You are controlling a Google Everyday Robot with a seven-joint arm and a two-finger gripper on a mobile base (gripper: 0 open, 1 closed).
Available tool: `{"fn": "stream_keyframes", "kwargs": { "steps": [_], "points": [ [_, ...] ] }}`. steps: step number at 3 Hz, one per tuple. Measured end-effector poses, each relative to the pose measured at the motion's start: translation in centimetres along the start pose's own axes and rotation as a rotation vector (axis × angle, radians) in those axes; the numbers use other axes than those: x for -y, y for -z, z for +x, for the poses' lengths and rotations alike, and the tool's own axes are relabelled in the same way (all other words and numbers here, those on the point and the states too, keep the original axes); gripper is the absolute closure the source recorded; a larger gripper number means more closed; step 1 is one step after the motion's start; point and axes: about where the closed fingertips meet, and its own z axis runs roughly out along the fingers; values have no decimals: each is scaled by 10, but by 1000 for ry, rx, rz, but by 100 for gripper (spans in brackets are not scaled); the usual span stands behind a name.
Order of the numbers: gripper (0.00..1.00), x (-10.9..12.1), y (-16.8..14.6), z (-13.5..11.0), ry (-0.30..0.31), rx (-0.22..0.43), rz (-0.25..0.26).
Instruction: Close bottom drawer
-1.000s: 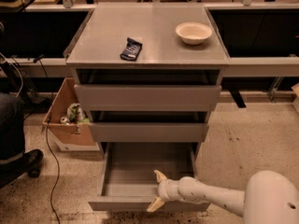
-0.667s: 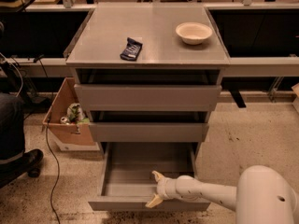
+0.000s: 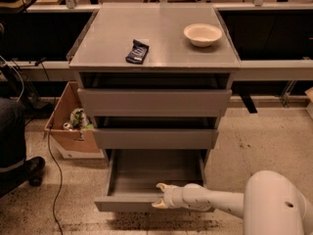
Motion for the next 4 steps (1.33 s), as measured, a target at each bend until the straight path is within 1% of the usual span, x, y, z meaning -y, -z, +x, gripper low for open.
{"fn": "stream_keyframes", "kwargs": {
  "steps": [1, 2, 3, 4],
  "points": [
    [13, 0, 0, 0, 0, 0, 0],
    [0, 24, -11, -15, 18, 14, 39],
    [3, 52, -30, -33, 31, 41, 89],
    [26, 63, -37, -41, 40, 46, 112]
  ]
}}
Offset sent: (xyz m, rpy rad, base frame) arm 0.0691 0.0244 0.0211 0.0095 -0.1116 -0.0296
